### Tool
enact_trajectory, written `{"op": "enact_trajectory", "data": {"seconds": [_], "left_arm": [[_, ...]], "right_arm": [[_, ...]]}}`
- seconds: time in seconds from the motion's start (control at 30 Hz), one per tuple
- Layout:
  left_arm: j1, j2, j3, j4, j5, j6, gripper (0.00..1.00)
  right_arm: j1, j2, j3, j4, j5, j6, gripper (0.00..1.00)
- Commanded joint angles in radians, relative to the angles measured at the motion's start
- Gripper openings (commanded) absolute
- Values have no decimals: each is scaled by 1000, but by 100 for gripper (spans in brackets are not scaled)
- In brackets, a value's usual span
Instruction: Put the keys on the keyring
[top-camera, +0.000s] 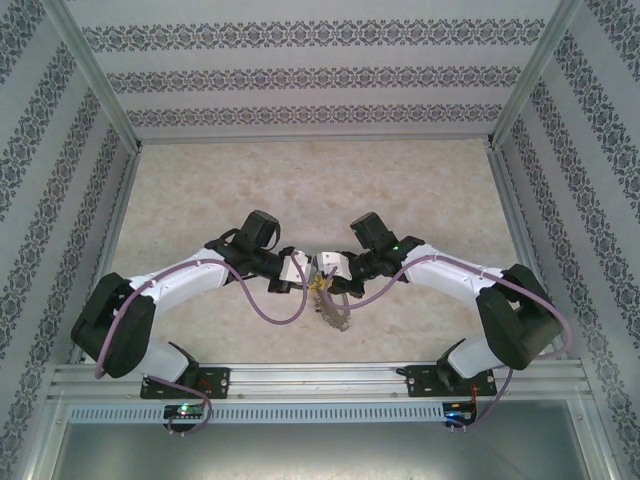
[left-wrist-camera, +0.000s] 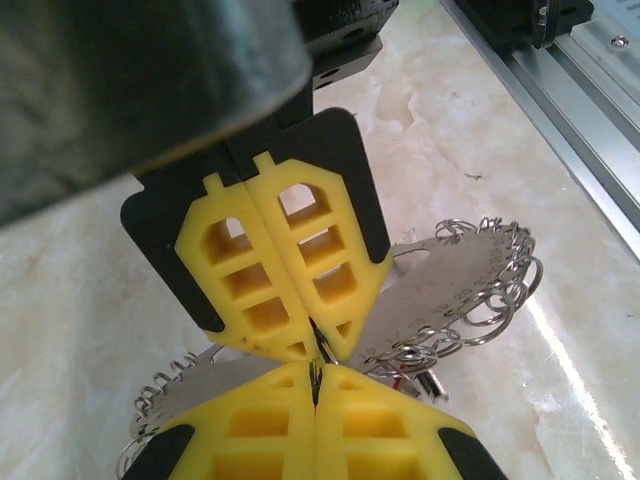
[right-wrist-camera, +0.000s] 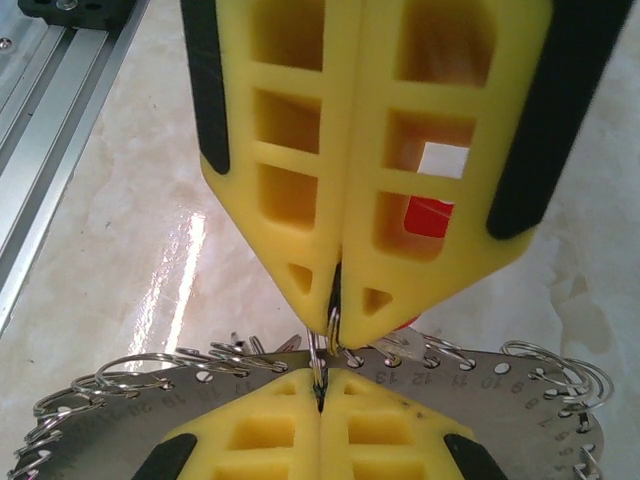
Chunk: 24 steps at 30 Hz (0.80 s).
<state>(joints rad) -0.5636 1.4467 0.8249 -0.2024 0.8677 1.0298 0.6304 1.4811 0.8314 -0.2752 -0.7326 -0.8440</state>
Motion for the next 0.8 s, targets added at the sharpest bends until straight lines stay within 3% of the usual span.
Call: {"op": "enact_trajectory", "data": {"seconds": [0.0,0.33,0.77], "left_arm": [[-16,-21,24,-45,67,38,0],[-16,55,70,-168,83,105,0],[-19,74,72,-196,86,118,0]], "right_arm": [[-4,4,22,27,-54,0,0],[-11,-5,18,32,-54,3,0],[-12,-10,12,39,-38,5,0]]}}
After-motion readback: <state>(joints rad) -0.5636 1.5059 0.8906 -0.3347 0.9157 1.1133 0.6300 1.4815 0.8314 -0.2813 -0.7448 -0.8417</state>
